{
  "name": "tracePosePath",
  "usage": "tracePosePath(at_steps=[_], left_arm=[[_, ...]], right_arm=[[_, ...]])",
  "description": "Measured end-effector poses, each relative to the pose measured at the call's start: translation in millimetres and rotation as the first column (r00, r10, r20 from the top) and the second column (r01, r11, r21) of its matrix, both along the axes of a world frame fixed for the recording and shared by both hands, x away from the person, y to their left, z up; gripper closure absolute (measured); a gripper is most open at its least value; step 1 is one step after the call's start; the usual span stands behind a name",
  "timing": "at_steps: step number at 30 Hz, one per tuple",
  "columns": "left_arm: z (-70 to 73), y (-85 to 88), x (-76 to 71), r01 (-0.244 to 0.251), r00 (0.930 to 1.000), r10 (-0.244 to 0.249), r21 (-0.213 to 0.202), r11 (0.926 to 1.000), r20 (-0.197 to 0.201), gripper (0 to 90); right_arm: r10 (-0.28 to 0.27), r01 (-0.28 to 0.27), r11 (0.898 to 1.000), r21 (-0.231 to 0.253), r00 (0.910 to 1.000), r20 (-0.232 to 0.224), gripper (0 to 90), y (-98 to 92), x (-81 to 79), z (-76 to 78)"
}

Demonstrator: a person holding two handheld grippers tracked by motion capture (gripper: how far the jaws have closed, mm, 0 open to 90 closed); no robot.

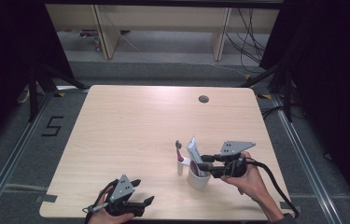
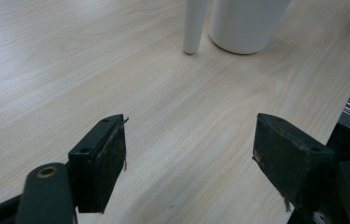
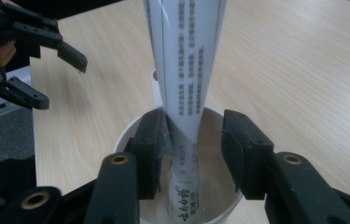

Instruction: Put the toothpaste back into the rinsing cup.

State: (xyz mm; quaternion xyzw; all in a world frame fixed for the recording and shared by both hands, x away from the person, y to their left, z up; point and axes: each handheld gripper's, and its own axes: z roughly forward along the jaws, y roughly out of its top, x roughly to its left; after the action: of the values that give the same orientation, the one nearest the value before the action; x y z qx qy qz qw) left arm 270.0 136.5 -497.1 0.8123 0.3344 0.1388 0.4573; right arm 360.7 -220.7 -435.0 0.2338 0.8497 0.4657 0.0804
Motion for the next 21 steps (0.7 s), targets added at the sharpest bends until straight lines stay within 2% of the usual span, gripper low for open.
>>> tracePosePath(at_steps=[2, 4, 5, 7, 8, 9, 10, 11, 12, 16, 17, 18, 20, 21], left_arm=[[-0.4, -0.2, 0.4, 0.002, 1.0000, -0.002, -0.009, 1.0000, 0.000, 25.0], [-0.3, -0.4, 0.2, -0.003, 1.0000, 0.003, -0.008, 1.0000, 0.000, 25.0], [-0.3, -0.4, 0.2, -0.003, 1.0000, 0.003, -0.008, 1.0000, 0.000, 25.0], [-0.3, -0.2, 0.4, -0.001, 1.0000, 0.001, -0.011, 0.9999, 0.002, 25.0], [0.1, 1.1, 0.9, 0.003, 1.0000, -0.003, 0.006, 1.0000, 0.004, 25.0], [0.4, 0.9, 0.5, 0.001, 1.0000, -0.001, 0.003, 1.0000, 0.000, 25.0], [0.3, 1.0, 0.6, 0.001, 1.0000, -0.001, 0.003, 1.0000, 0.001, 24.9], [0.2, 1.1, 0.6, -0.001, 1.0000, 0.001, 0.002, 1.0000, 0.002, 24.8], [0.2, 1.1, 0.6, -0.001, 1.0000, 0.001, 0.002, 1.0000, 0.002, 24.7], [0.2, 1.8, 0.7, -0.011, 0.9999, 0.011, -0.009, 0.9999, 0.007, 24.3], [0.8, 2.3, 0.6, -0.010, 0.9999, 0.010, -0.001, 0.9999, 0.006, 24.2], [0.6, 1.8, 0.4, -0.013, 0.9999, 0.013, -0.008, 0.9999, 0.006, 24.0], [0.8, 1.8, 0.3, -0.015, 0.9999, 0.015, -0.008, 0.9999, 0.008, 23.9], [1.1, 2.5, 0.5, -0.011, 0.9999, 0.011, 0.001, 0.9999, 0.009, 23.9]], right_arm=[[-0.008, 0.008, 1.000, 0.021, 0.9999, -0.012, 55.5, -1.7, -1.4, 2.6], [-0.027, 0.027, 0.999, 0.037, 0.9996, -0.005, 52.5, -3.8, -1.7, 5.1], [-0.029, 0.029, 0.999, 0.041, 0.9994, -0.018, 50.8, -5.0, -2.0, 6.4], [-0.037, 0.037, 0.999, 0.039, 0.9993, 0.008, 48.0, -7.9, -0.5, 8.4], [-0.056, 0.057, 0.997, 0.044, 0.9981, -0.026, 46.1, -8.2, -2.3, 9.4], [-0.059, 0.060, 0.997, 0.045, 0.9982, -0.013, 44.6, -9.5, -1.0, 10.3], [-0.071, 0.073, 0.996, 0.051, 0.9969, -0.033, 43.2, -9.8, -2.2, 11.2], [-0.066, 0.067, 0.996, 0.059, 0.9977, -0.013, 42.1, -11.0, -0.5, 11.3], [-0.067, 0.070, 0.994, 0.089, 0.9972, -0.034, 40.5, -10.2, -1.2, 10.4], [-0.081, 0.083, 0.994, 0.076, 0.9963, -0.029, 36.3, -12.9, -1.5, 12.6], [-0.076, 0.080, 0.993, 0.084, 0.9960, -0.046, 34.9, -12.6, -2.2, 12.9], [-0.094, 0.096, 0.992, 0.086, 0.9951, -0.030, 33.8, -13.4, -2.4, 13.3], [-0.105, 0.109, 0.990, 0.089, 0.9932, -0.050, 31.5, -16.1, -4.1, 15.6], [-0.113, 0.117, 0.989, 0.091, 0.9925, -0.045, 30.8, -17.9, -4.4, 16.1]])
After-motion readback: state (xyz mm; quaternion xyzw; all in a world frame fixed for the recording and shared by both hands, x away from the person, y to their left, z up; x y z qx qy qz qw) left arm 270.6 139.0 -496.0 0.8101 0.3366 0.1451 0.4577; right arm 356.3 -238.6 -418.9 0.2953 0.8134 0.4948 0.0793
